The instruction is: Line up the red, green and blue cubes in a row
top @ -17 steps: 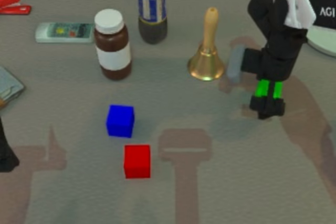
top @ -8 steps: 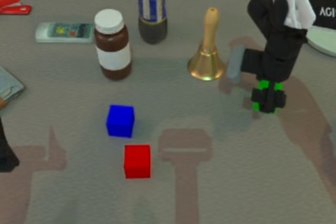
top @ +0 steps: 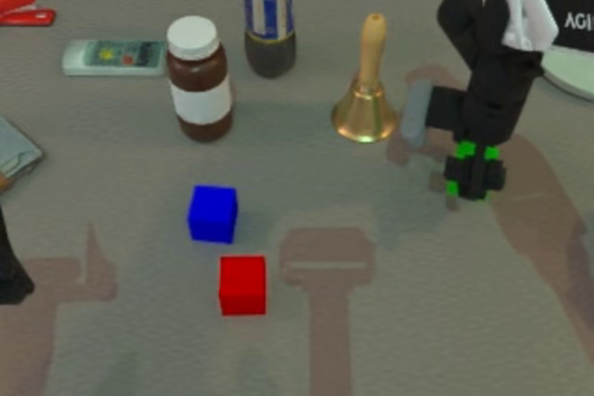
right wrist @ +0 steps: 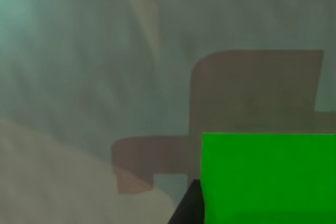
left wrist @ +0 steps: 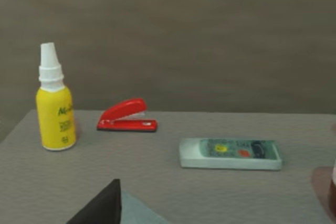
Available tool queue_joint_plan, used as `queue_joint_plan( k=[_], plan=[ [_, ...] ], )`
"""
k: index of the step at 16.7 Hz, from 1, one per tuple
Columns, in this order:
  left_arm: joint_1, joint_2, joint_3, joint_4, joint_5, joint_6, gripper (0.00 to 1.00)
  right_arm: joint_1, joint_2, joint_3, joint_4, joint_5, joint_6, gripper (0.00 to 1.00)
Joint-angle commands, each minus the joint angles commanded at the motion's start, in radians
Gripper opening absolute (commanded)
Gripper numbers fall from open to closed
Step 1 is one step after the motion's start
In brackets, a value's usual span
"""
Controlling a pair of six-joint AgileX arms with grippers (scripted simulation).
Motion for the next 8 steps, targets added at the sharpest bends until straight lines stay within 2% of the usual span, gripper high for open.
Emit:
queue_joint_plan(
  k=[4,8],
  plan=[
    [0.0,0.0,0.0,0.0,0.0,0.0,1.0,0.001,-0.021,0.035,-0.049,-0.001,0.001,0.0],
    [0.0,0.0,0.0,0.0,0.0,0.0,1.0,0.005,-0.062,0.133,-0.205,-0.001,0.001,0.0]
  ],
)
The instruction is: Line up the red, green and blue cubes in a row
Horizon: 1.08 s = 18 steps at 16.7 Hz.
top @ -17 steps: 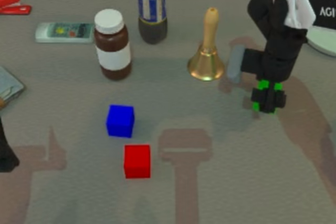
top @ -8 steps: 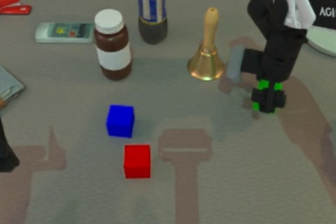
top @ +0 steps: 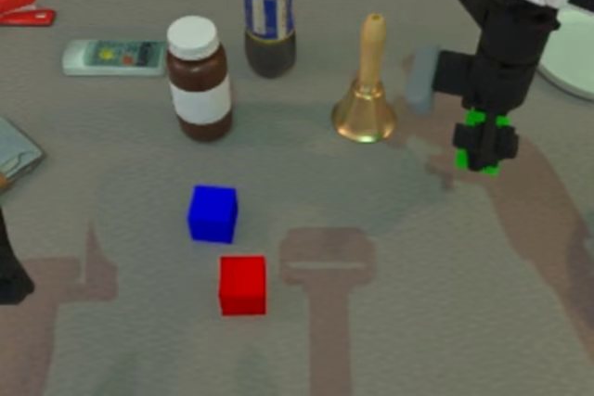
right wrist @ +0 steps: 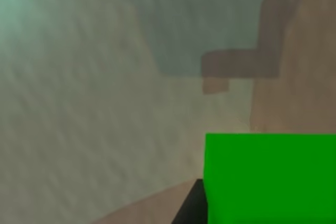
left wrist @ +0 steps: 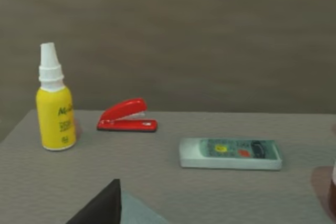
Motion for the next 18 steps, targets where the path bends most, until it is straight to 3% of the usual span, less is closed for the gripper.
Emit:
queue_joint_plan(
  k=[9,18],
  plan=[
    [0.0,0.0,0.0,0.0,0.0,0.0,1.0,0.034,-0.02,0.026,-0.038,-0.001,0.012,0.0],
    [0.0,0.0,0.0,0.0,0.0,0.0,1.0,0.4,-0.075,0.001,-0.068,-0.005,0.144,0.0]
  ],
)
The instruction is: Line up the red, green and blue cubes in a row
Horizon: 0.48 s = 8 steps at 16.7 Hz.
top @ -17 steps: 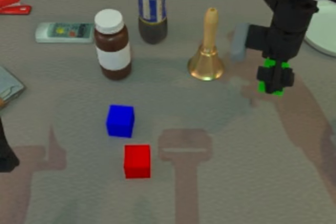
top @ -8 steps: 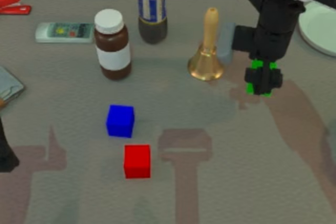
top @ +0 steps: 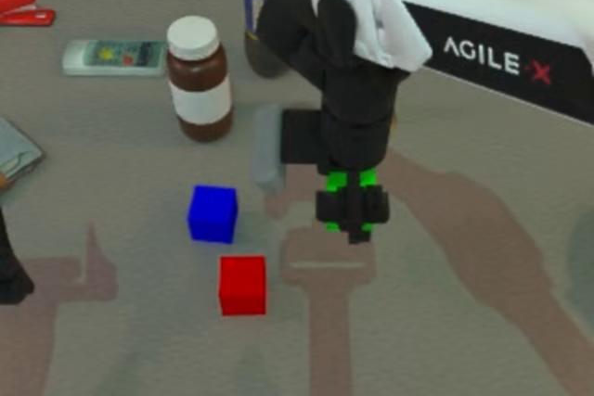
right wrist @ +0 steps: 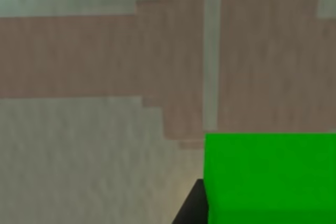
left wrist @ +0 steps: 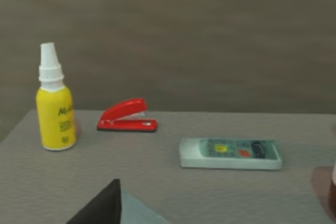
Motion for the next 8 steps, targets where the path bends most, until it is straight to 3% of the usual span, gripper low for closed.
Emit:
queue_joint_plan(
  k=[3,8],
  plan=[
    [0.0,0.0,0.0,0.0,0.0,0.0,1.0,0.062,-0.011,-0.005,-0.004,0.0,0.022,0.0],
    [0.0,0.0,0.0,0.0,0.0,0.0,1.0,0.06,-0.006,-0.005,-0.001,-0.001,0.023,0.0]
  ],
)
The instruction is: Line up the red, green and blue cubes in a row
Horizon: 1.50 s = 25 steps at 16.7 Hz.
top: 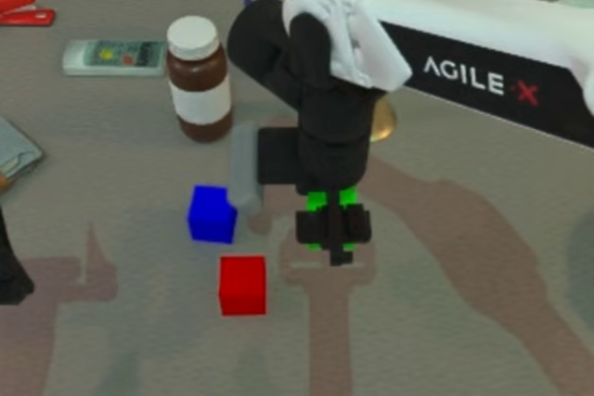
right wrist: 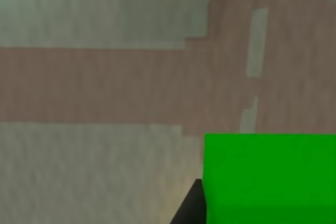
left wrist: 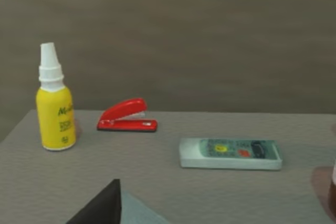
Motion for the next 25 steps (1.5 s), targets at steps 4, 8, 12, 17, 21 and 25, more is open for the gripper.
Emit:
queue_joint_plan(
  k=[4,8,12,17,21,25],
  plan=[
    [0.0,0.0,0.0,0.0,0.0,0.0,1.0,0.0,0.02,-0.085,0.109,0.001,0.002,0.0],
    [0.0,0.0,0.0,0.0,0.0,0.0,1.0,0.003,0.047,-0.184,0.235,0.001,0.001,0.0],
    [0.0,0.0,0.0,0.0,0.0,0.0,1.0,0.003,0.05,-0.192,0.244,0.001,0.001,0.0],
    [0.0,0.0,0.0,0.0,0.0,0.0,1.0,0.003,0.05,-0.192,0.244,0.001,0.001,0.38],
    [0.0,0.0,0.0,0.0,0.0,0.0,1.0,0.003,0.05,-0.192,0.244,0.001,0.001,0.68],
    [0.0,0.0,0.0,0.0,0.0,0.0,1.0,0.003,0.05,-0.192,0.244,0.001,0.001,0.98]
  ],
)
